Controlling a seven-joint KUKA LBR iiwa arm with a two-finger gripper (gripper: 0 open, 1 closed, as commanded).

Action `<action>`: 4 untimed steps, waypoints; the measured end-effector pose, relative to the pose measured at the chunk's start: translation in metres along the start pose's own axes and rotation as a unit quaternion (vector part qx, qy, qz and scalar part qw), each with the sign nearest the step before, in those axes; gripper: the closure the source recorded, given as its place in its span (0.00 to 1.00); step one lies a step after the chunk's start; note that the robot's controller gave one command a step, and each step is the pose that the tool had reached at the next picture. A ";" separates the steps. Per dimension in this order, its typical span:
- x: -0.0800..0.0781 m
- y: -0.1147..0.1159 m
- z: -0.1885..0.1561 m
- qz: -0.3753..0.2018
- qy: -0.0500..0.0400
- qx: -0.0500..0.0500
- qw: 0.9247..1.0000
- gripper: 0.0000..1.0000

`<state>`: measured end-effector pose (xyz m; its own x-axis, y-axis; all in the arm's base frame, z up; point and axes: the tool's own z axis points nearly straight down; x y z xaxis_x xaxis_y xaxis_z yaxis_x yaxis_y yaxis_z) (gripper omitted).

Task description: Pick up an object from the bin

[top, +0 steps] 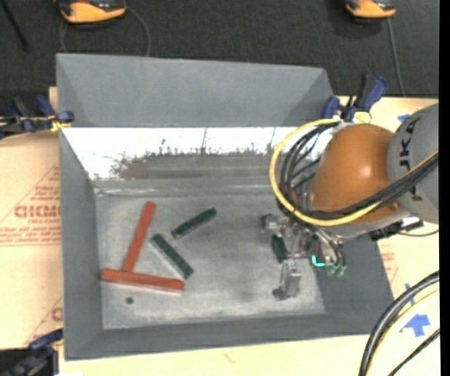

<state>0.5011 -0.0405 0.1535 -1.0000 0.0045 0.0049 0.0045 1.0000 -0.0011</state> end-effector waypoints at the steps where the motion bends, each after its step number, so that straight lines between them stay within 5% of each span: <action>1: -0.076 -0.036 0.022 0.059 -0.006 0.000 0.998 0.00; 2: -0.097 -0.087 0.082 -0.039 -0.006 0.002 0.999 0.00; 3: -0.087 -0.062 0.081 -0.333 -0.005 0.003 0.943 0.00; 4: -0.087 -0.061 0.081 -0.331 -0.006 0.002 0.944 1.00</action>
Offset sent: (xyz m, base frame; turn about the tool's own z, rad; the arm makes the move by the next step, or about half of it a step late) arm 0.0730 -0.0343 -0.0220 0.1192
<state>0.5876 -0.1024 0.0722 -0.7833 -0.6216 -0.0058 -0.6216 0.7833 -0.0055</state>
